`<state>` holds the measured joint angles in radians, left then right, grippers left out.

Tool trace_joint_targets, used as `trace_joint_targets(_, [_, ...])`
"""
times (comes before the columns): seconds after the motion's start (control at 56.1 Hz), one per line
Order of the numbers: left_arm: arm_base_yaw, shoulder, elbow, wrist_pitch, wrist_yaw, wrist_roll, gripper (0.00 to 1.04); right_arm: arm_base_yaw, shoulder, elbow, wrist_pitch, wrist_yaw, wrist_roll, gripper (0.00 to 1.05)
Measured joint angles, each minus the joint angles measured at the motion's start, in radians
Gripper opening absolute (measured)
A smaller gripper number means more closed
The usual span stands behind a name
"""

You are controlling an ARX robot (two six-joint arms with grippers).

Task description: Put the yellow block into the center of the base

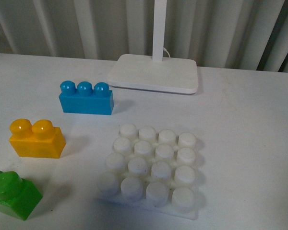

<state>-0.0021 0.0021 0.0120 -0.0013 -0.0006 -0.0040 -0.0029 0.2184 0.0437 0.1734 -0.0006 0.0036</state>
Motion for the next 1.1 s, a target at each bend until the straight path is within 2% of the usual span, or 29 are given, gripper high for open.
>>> trace_joint_targets(0.143, [0.000,0.000,0.000,0.000,0.000,0.000,0.98,0.000,-0.041,-0.026,-0.005,0.000,0.000,0.01])
trace_joint_targets(0.196, [0.000,0.000,0.000,0.000,0.000,0.000,0.98,0.000,-0.148,-0.038,-0.136,0.000,0.000,0.01])
trace_joint_targets(0.232, [0.000,0.000,0.000,0.000,0.000,0.000,0.98,0.000,-0.185,-0.038,-0.167,0.000,0.000,0.01])
trace_joint_targets(0.534, [0.000,0.000,0.000,0.000,0.000,0.000,0.98,0.000,-0.214,-0.038,-0.172,0.000,-0.003,0.02])
trace_joint_targets(0.837, [0.000,0.000,0.000,-0.001,-0.001,0.000,0.98,0.000,-0.214,-0.038,-0.172,0.000,-0.002,0.57])
trace_joint_targets(0.944, [-0.059,0.093,0.026,-0.039,-0.157,-0.026,0.98,0.000,-0.214,-0.038,-0.172,0.000,-0.002,0.77])
trace_joint_targets(0.98, [-0.062,0.151,0.039,-0.008,-0.143,-0.016,0.98,0.000,-0.214,-0.038,-0.172,0.000,-0.002,0.82])
trace_joint_targets(1.033, [-0.050,0.267,0.082,0.064,-0.071,0.038,0.98,0.000,-0.214,-0.038,-0.172,-0.001,-0.002,0.96])
trace_joint_targets(1.105, [-0.031,0.393,0.163,0.101,0.017,0.110,0.98,0.000,-0.214,-0.038,-0.172,0.000,-0.002,0.96])
